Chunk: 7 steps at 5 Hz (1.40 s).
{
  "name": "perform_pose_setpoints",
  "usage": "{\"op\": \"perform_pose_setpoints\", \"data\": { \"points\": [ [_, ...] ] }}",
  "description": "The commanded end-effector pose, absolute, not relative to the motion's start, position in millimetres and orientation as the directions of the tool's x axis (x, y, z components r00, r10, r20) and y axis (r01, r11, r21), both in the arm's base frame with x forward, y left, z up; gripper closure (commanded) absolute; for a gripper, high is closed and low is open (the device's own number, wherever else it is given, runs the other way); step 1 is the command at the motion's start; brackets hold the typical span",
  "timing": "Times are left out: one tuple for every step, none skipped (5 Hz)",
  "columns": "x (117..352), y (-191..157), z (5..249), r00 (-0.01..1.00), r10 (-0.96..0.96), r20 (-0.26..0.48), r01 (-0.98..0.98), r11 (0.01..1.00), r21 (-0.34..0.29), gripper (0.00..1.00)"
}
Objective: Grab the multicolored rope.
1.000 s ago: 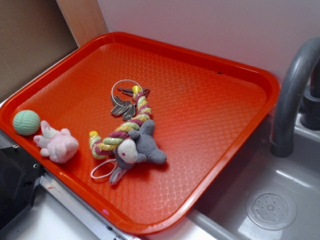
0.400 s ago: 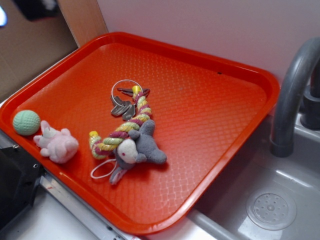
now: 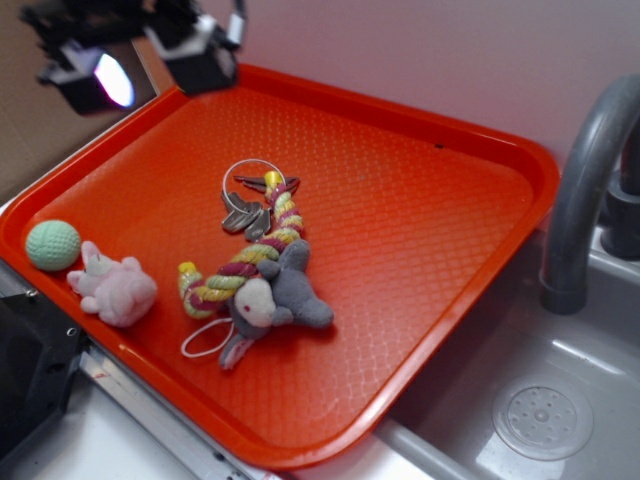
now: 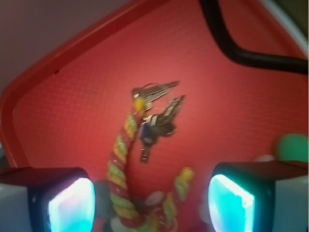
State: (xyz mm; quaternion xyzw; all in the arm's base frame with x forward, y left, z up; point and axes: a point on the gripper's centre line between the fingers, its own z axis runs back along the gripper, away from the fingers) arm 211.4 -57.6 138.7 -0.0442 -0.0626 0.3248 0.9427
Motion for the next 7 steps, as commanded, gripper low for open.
{"op": "perform_pose_setpoints", "data": {
  "points": [
    [228.0,-78.7,97.4,0.810,0.583,0.055,-0.578,0.811,-0.088,0.00],
    [229.3,-85.7,77.8,0.837,0.546,0.031,-0.544,0.838,-0.046,0.00],
    [226.1,-95.8,56.0,0.863,0.505,0.000,-0.505,0.863,-0.023,0.00],
    [225.0,-102.3,42.3,0.880,0.474,-0.010,-0.474,0.880,-0.010,0.00],
    [223.6,-108.5,31.5,0.891,0.454,-0.033,-0.454,0.891,-0.006,0.00],
    [223.0,-108.2,32.6,0.885,0.464,-0.017,-0.465,0.886,-0.002,1.00],
    [221.6,-106.2,34.3,0.884,0.467,-0.008,-0.467,0.884,-0.005,1.00]
  ]
}}
